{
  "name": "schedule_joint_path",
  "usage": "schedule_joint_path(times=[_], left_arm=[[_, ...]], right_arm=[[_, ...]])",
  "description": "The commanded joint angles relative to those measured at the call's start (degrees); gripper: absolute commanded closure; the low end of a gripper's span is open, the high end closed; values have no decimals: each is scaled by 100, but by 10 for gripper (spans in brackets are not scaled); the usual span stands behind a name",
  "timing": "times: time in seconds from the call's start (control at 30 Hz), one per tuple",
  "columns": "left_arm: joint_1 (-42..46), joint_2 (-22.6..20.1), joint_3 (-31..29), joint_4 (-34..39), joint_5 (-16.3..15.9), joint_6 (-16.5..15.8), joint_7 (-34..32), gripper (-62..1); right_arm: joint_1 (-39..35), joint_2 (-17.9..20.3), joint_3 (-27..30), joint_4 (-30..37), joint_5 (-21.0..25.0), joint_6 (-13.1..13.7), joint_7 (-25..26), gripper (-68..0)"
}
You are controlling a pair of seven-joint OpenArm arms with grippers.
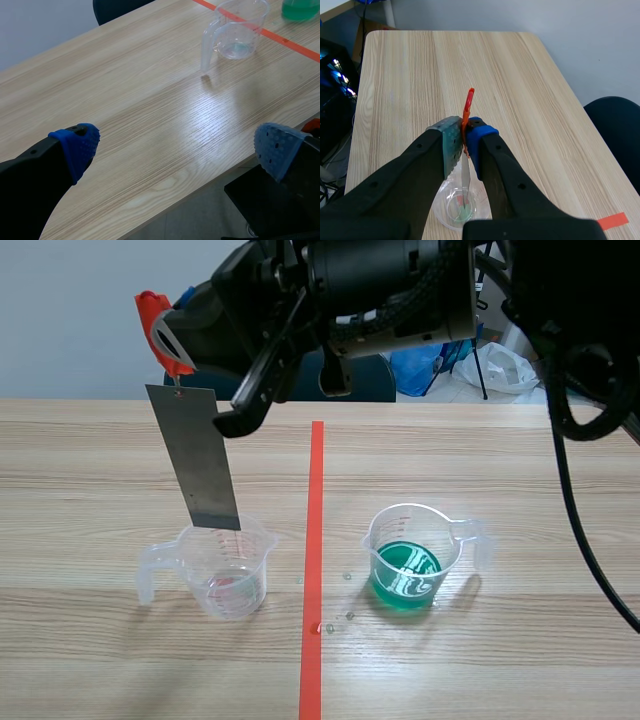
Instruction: Do the redox reaction experiment
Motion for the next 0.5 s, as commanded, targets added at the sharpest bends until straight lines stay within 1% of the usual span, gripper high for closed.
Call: schedule_joint_path(times=[0.0,0.1,0.47], left_arm=[[7,42,-26,55,-37,0,-122,-623],[7,48,-26,55,-37,107,-120,-623],[7,111,-26,55,-39,111,-142,-623]], right_arm=[[96,-2,7,50,63,-20,90,-8],[98,-2,7,50,63,-20,87,-8],[98,-4,7,50,61,-17,90,-8]])
